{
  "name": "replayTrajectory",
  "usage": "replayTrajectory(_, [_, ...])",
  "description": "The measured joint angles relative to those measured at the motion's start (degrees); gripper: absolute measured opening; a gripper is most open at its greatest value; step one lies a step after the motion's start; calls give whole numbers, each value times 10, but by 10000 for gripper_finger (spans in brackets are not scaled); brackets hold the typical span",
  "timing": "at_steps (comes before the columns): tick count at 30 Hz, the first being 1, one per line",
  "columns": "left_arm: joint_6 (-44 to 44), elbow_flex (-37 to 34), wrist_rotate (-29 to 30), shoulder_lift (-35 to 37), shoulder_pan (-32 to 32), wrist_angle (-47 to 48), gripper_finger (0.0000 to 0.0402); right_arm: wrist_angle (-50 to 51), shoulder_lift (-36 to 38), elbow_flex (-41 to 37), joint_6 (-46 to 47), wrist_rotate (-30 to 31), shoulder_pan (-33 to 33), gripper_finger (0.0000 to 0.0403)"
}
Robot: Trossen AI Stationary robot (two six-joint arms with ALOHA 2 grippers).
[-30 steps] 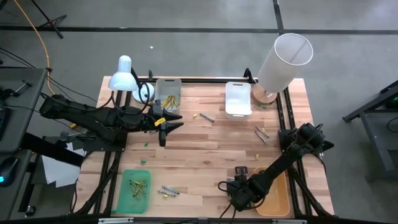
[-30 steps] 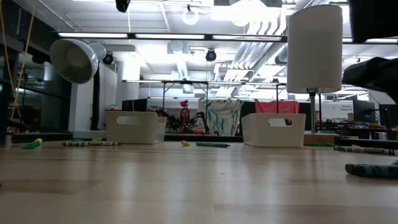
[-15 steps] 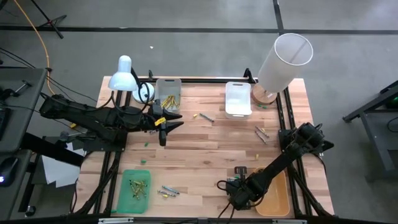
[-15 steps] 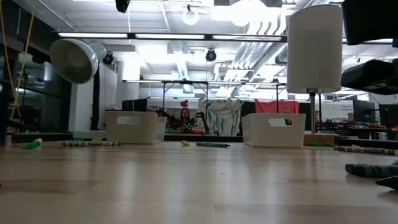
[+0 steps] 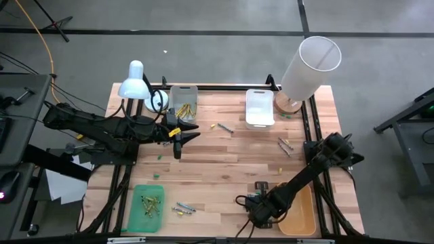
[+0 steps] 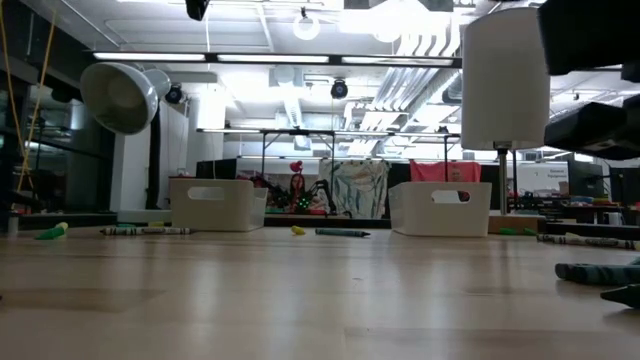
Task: Sort crayons
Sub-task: Put the green crayon into the green bin
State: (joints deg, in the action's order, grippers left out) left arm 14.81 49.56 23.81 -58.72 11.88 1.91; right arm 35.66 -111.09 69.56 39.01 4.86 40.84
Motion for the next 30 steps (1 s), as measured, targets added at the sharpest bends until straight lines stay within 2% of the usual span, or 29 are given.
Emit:
replayTrajectory(4, [0,0,0,0,0,0,127,-17,0,-17,33,-14,-1,30])
replayTrajectory(10, [0,0,0,0,0,0,127,-14,-1,-17,43,-21,0,85])
replayTrajectory(13, [0,0,0,0,0,0,127,-9,-1,-17,46,-27,-3,93])
replayTrajectory(16, [0,0,0,0,0,0,127,-2,-2,-17,46,-37,-8,73])
replayTrajectory(20, [1,0,0,0,0,-9,127,4,-2,-18,45,-45,-17,13])
replayTrajectory(25, [10,1,-4,32,0,-57,127,22,5,-4,35,-39,-24,6])
replayTrajectory(30, [-10,1,-15,84,0,-69,127,100,51,25,-18,27,-40,3])
